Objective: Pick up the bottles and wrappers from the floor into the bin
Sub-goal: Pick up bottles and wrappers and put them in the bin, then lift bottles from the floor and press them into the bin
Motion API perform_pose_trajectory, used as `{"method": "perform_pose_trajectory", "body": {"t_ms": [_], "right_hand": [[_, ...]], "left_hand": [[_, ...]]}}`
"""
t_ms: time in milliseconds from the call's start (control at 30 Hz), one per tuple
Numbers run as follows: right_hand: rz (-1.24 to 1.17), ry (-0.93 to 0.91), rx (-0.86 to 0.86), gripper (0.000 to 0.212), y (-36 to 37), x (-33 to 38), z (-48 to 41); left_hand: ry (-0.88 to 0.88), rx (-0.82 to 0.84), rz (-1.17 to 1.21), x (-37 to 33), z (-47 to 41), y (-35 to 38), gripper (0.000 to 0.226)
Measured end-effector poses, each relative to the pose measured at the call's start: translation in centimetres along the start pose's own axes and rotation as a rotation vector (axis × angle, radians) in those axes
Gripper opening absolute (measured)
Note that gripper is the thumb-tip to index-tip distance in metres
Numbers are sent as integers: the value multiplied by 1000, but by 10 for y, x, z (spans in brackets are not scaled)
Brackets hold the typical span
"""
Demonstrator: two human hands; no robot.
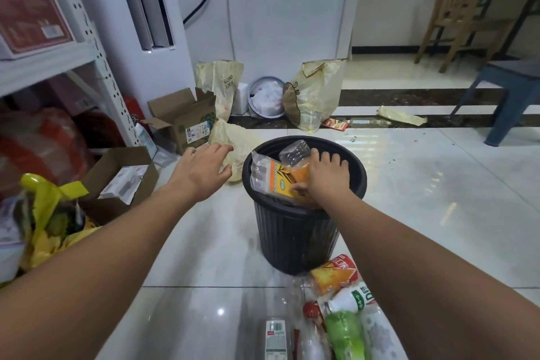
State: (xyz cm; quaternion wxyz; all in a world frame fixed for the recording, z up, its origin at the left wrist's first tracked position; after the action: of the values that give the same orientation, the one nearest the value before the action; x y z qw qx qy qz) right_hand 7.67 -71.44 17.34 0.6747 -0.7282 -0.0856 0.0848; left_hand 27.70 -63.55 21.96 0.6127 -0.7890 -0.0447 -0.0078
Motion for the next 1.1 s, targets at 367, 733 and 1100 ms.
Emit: {"method": "perform_pose_trajectory", "body": {"t_ms": [367, 733, 1100], "right_hand": [[-135, -82, -168, 51, -50, -5, 37], [-205, -5, -240, 41, -65, -47, 135], [-167, 123, -127, 48, -21, -125, 207]], "left_hand": [[27, -25, 52, -31, 15, -41, 42], [108, -47, 136, -117, 69, -59, 40], [262, 21, 190, -223, 109, -11, 41]]}}
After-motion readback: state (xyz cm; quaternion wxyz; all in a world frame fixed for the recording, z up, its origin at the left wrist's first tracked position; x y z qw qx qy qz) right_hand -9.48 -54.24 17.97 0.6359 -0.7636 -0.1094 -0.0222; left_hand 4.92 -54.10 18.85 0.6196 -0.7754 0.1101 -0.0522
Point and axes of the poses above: each hand's wrist, its own z-axis away from the middle knuckle, its own y-axis out of the palm, x = y × z, the point moved 10 cm from there along -z, towards the middle knuckle, and after that the axes turned 2 degrees about -z, right-handed, at the moved point
